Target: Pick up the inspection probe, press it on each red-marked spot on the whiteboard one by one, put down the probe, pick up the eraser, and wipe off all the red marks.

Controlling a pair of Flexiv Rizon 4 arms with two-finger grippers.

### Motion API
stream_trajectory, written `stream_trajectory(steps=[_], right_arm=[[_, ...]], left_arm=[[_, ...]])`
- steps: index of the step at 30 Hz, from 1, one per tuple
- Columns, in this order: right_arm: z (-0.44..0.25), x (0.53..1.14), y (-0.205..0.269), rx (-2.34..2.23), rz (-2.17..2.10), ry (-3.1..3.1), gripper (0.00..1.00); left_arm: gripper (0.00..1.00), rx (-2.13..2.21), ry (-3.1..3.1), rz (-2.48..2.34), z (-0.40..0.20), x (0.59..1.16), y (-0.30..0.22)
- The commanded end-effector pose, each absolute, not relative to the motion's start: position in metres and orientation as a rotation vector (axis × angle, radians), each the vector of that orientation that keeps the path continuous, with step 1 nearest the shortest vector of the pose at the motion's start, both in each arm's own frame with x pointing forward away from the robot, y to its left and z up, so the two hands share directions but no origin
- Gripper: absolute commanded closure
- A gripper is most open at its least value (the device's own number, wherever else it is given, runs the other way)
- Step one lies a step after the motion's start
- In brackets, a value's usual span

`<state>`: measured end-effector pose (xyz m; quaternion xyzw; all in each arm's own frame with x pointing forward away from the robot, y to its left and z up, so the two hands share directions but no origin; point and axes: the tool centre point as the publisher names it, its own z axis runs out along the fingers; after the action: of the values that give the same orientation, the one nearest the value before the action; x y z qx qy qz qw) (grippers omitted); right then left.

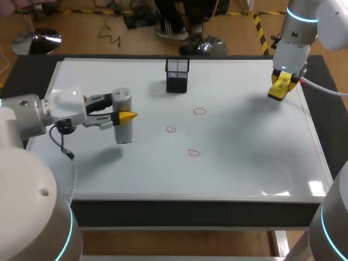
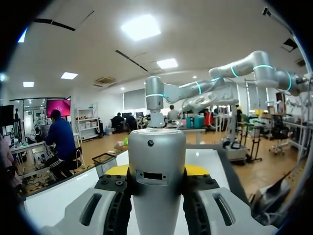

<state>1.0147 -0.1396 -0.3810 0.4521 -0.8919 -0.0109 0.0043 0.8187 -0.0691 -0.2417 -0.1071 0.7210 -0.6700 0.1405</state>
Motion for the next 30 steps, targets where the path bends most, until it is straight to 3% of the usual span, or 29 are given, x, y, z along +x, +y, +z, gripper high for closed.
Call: stream_trajectory(steps=[1, 15, 30], right_arm=[[-0.38, 1.015, -0.14, 1.418, -0.031, -2.793, 1.0], [-0.38, 1.015, -0.14, 1.418, -0.031, -2.793, 1.0], [-0.38, 1.015, -0.14, 1.418, -0.031, -2.793, 1.0]], left_arm=[[1.0, -0.334, 2.055, -1.931, -0.237, 0.798, -0.041], [1.0, -0.384, 1.983, -1.93, -0.248, 0.78, 0.0], [1.0, -0.395, 1.983, -1.929, -0.251, 0.78, 0.006]])
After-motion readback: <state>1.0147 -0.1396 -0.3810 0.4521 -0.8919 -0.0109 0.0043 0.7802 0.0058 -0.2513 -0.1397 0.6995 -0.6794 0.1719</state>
